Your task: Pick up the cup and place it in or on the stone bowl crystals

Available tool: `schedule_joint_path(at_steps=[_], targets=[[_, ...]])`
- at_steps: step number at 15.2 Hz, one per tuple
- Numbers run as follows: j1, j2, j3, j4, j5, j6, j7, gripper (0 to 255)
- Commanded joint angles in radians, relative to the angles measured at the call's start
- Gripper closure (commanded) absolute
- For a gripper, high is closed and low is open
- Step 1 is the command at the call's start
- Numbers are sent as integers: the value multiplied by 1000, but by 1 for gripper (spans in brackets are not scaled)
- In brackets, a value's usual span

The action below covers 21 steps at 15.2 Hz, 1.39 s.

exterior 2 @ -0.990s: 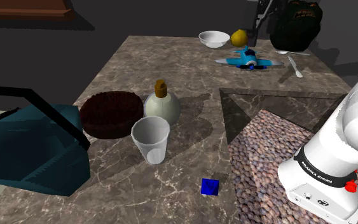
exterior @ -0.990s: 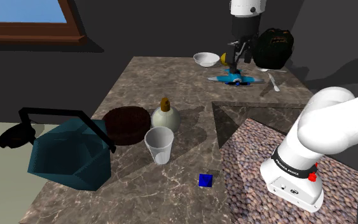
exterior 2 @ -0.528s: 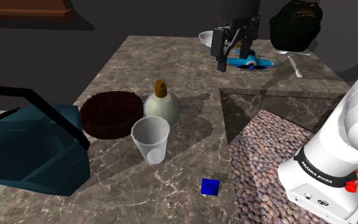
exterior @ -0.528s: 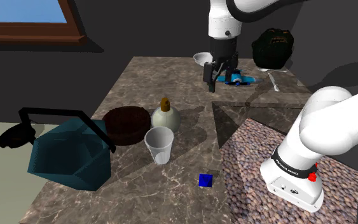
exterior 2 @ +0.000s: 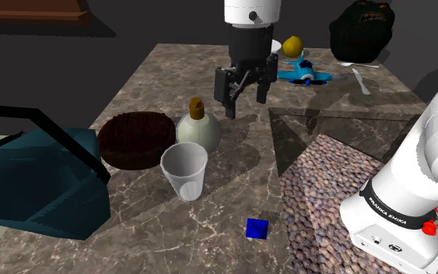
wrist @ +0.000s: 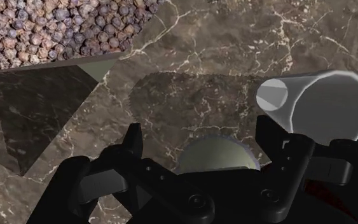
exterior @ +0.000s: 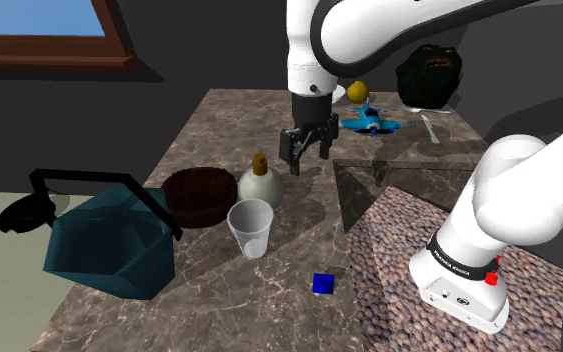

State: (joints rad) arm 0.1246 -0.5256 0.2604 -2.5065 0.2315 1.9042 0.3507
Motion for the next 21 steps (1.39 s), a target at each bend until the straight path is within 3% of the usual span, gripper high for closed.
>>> schedule_joint_path(at_steps=[1, 8, 16, 21], targets=[[12, 52, 24, 6, 28, 57, 23, 0], [51, 264, 115, 89, 94, 228, 116, 0], [61, 336, 142, 43, 102, 350, 123, 0], [61, 336, 142, 43, 102, 350, 123, 0]])
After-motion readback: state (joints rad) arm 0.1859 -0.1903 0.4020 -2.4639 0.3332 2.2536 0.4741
